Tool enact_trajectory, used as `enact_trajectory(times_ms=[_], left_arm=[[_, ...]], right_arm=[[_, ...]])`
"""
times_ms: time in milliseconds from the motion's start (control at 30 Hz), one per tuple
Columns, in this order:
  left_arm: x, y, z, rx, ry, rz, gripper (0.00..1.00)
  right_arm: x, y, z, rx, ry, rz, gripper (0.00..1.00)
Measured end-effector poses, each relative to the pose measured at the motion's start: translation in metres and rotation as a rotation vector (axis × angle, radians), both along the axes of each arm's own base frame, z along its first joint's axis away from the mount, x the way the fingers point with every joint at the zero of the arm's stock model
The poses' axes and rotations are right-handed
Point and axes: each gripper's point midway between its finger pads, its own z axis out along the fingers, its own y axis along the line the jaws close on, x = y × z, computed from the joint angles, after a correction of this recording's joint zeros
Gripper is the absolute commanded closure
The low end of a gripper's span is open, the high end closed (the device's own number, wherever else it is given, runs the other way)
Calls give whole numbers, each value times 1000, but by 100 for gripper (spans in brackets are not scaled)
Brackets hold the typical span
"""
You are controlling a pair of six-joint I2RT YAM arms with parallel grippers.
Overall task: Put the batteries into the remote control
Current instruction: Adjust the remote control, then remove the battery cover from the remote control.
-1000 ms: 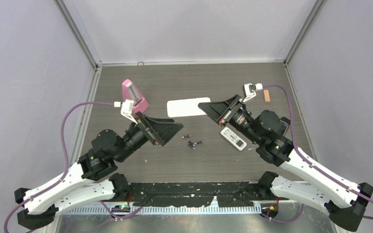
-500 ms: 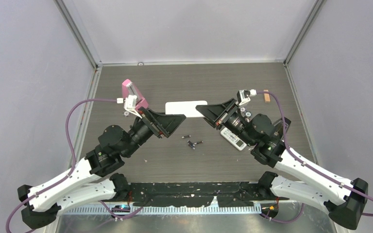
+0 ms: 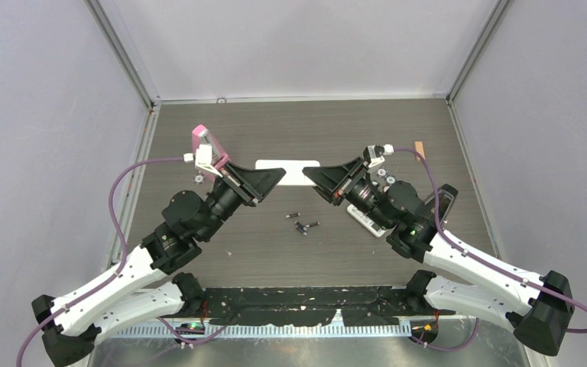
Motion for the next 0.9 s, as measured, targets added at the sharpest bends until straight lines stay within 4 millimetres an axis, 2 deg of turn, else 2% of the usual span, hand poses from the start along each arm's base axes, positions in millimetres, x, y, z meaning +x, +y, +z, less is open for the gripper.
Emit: enact_trajectory(times_ms=[67,233,367,467,533,633,733,867,900], left_arm=[[0,1,4,-34,10,-2,100],[6,7,-6,-4,34,13,100],[13,14,-24,59,59,33,100],[21,21,-41,112,83,61,100],[24,24,-49,140,94,72,100],[29,31,-62,182,122,94,100],[32,35,-68,197,140,101,100],[35,39,-76,200,171,108,100],[36,40,-76,193,179,111,100]], right_arm=[[-1,1,3,18,-3,13,79],[3,8,-8,-9,14,17,63],[11,17,-39,-111,48,10,50],[14,24,-69,-217,74,15,46],[16,27,-86,-275,83,21,47],[19,30,-100,-327,82,24,52],[20,33,-108,-355,77,32,58],[22,36,-114,-377,65,38,72],[23,36,-115,-379,62,38,73]])
